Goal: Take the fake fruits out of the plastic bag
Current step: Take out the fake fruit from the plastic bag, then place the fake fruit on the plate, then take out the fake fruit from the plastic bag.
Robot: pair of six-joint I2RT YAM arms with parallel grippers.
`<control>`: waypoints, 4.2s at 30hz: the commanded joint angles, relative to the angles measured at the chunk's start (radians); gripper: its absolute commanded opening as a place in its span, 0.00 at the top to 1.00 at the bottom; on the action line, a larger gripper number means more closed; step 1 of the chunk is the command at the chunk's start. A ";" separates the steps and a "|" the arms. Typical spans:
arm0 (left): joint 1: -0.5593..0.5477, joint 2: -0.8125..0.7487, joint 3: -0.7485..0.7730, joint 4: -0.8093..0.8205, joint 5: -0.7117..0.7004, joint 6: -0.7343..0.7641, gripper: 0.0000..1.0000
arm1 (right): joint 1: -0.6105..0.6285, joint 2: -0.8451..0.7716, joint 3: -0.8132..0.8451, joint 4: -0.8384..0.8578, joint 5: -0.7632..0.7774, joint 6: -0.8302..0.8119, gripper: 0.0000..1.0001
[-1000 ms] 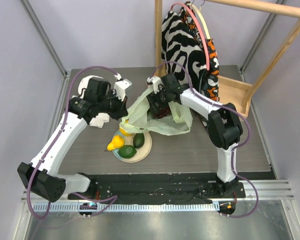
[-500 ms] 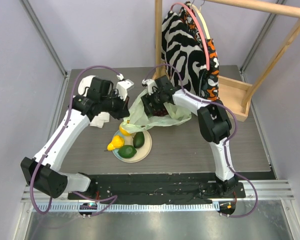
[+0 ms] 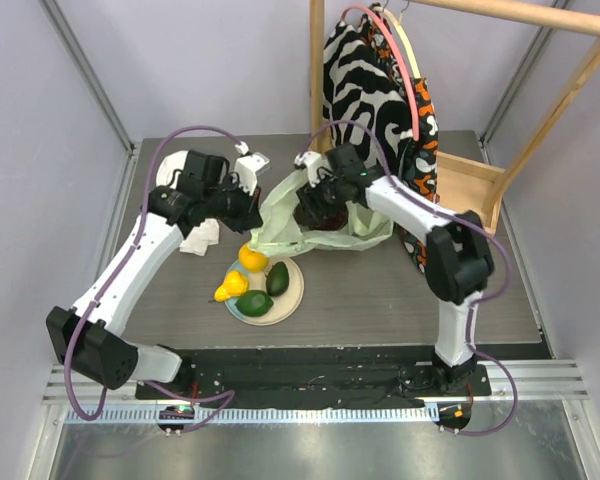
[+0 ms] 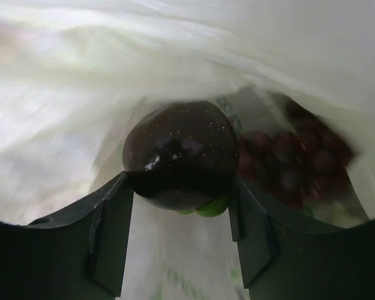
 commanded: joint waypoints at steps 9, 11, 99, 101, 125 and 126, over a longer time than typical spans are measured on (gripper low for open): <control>0.005 0.085 0.152 0.144 -0.030 -0.072 1.00 | -0.025 -0.549 -0.202 -0.203 -0.172 -0.242 0.64; 0.005 0.102 0.166 0.154 -0.059 -0.088 1.00 | 0.017 -0.586 -0.206 -0.230 -0.250 -0.306 0.64; 0.059 -0.067 -0.064 0.018 0.116 0.092 1.00 | 0.034 -0.002 -0.087 0.152 0.382 -0.394 0.36; 0.059 -0.064 -0.060 0.019 0.116 0.092 1.00 | 0.034 0.045 -0.070 0.144 0.434 -0.407 0.36; 0.059 0.025 -0.011 0.182 -0.001 -0.079 1.00 | 0.041 -0.404 0.022 -0.086 0.020 -0.165 0.99; 0.059 0.039 -0.006 0.188 -0.015 -0.088 1.00 | 0.041 -0.428 0.030 -0.097 -0.015 -0.164 0.99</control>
